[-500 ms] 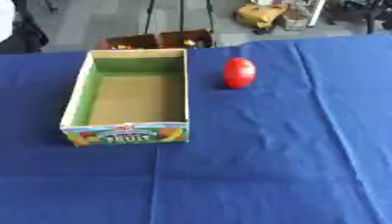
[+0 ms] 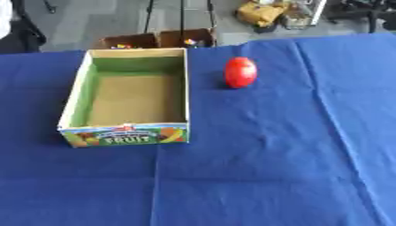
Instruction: Pick up objects on the table and place them in the box.
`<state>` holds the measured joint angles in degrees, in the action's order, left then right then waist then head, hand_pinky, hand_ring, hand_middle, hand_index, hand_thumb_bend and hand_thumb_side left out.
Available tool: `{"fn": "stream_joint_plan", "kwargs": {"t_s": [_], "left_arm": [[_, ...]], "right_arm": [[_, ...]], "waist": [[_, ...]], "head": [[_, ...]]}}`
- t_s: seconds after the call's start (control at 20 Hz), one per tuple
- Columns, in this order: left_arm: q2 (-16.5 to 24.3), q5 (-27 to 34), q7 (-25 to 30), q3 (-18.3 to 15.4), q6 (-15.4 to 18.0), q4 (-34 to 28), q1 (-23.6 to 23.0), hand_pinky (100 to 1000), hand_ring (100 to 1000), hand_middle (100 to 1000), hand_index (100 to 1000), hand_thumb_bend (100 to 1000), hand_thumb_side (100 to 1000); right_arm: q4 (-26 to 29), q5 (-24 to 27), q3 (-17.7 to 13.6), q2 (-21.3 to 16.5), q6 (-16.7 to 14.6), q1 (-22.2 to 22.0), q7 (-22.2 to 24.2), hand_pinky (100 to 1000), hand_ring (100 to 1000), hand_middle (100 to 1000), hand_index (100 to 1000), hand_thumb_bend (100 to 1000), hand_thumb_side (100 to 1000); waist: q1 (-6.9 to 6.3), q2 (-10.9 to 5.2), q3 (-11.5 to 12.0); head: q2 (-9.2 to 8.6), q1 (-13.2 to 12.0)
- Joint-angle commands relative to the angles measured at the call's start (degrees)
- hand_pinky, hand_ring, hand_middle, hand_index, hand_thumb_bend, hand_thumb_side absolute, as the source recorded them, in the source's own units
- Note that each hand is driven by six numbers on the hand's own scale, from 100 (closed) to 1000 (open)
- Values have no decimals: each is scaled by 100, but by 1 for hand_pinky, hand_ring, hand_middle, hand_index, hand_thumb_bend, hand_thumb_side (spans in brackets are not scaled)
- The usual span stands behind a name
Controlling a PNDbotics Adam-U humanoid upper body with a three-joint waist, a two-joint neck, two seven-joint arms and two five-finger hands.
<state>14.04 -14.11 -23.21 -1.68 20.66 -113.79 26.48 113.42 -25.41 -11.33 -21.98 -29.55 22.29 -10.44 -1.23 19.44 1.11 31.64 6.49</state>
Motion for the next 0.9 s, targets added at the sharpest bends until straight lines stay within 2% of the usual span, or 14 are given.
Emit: {"fn": "stream_joint_plan", "kwargs": {"t_s": [0.05, 0.3, 0.4, 0.5, 0.65, 0.9], "left_arm": [[59, 25, 17, -34, 14, -80, 38, 725, 893, 770, 841, 100, 1000], [53, 51, 48, -7, 9, -80, 15, 726, 893, 770, 841, 100, 1000], [45, 64, 65, 6, 4, -80, 3, 726, 894, 771, 841, 100, 1000], [37, 76, 80, 17, 0, -80, -10, 726, 894, 770, 841, 100, 1000], [28, 95, 100, 31, -4, -80, -30, 726, 894, 771, 841, 100, 1000], [12, 125, 134, 57, -10, -80, -50, 726, 895, 771, 841, 100, 1000]], "right_arm": [[117, -5, -28, -299, 214, 226, -16, 667, 733, 667, 852, 100, 858], [99, -211, 157, -844, 1133, 910, 70, 666, 739, 680, 859, 100, 834], [-16, -360, 303, -1023, 1590, 1207, 330, 670, 743, 683, 860, 100, 845], [-223, -473, 466, -1181, 1849, 1515, 651, 677, 753, 697, 869, 100, 866], [-701, -595, 683, -1382, 1979, 2024, 1083, 693, 775, 727, 884, 100, 890], [-1760, -900, 1011, -1509, 1864, 2821, 1526, 707, 793, 748, 890, 100, 898]], "waist": [[28, -111, 10], [55, -158, 72], [62, -178, 108], [65, -199, 146], [60, -223, 185], [52, -239, 225]], "head": [[-39, 25], [-12, 73], [1, 100], [18, 128], [35, 164], [57, 224]]}}
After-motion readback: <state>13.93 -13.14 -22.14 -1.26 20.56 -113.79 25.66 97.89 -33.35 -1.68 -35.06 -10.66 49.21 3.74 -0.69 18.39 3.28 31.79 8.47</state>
